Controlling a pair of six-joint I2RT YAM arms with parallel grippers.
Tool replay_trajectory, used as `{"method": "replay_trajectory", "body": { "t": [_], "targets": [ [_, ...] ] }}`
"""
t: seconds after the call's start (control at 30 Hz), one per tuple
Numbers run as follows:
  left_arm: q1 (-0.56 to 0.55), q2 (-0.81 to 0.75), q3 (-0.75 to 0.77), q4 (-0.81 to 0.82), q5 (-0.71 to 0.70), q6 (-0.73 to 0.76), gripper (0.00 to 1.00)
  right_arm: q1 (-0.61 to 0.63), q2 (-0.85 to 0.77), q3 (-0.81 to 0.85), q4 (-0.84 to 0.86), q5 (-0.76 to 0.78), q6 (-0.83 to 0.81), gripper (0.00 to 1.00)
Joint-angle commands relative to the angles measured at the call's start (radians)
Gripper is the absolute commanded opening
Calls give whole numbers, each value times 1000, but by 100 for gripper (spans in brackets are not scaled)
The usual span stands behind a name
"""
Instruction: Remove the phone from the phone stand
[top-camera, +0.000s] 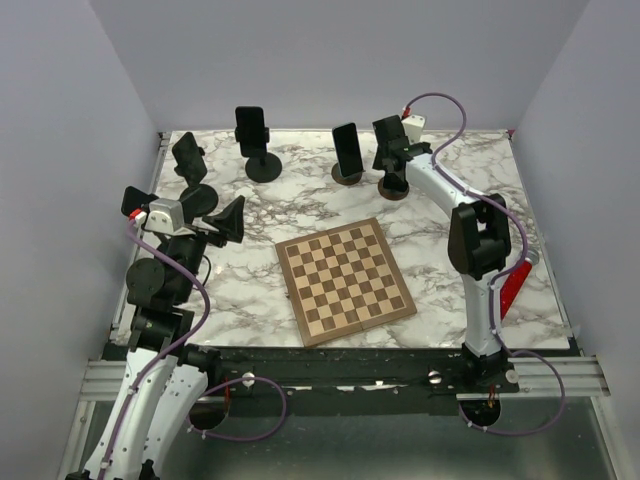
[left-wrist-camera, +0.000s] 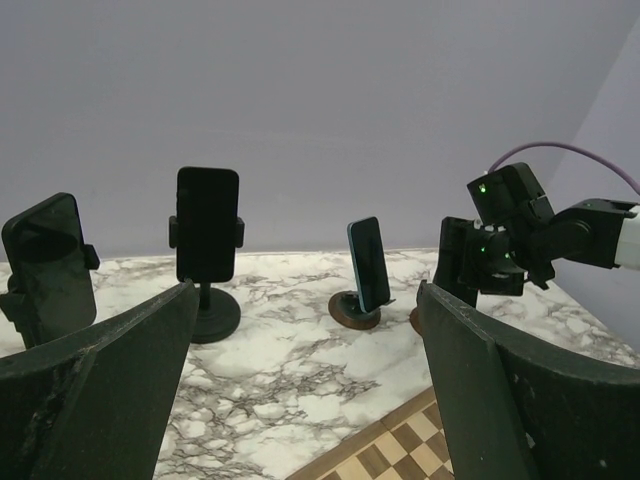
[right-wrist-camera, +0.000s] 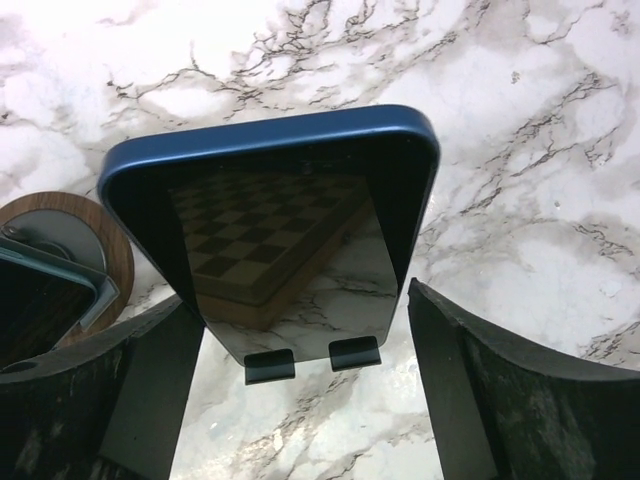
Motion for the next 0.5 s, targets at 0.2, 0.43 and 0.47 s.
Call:
{"method": "replay_trajectory", "body": {
  "t": [0.2, 0.43, 0.47],
  "targets": [
    [-5, 8, 15, 5, 32, -8, 99, -7, 27, 31, 32, -4, -30, 69],
    [-7, 10, 16, 4, 35, -8, 99, -7, -20, 8, 63, -8, -49, 57],
    [-7, 11, 16, 4, 34, -8, 99, -7, -30, 5, 70, -8, -52, 56]
  ]
}}
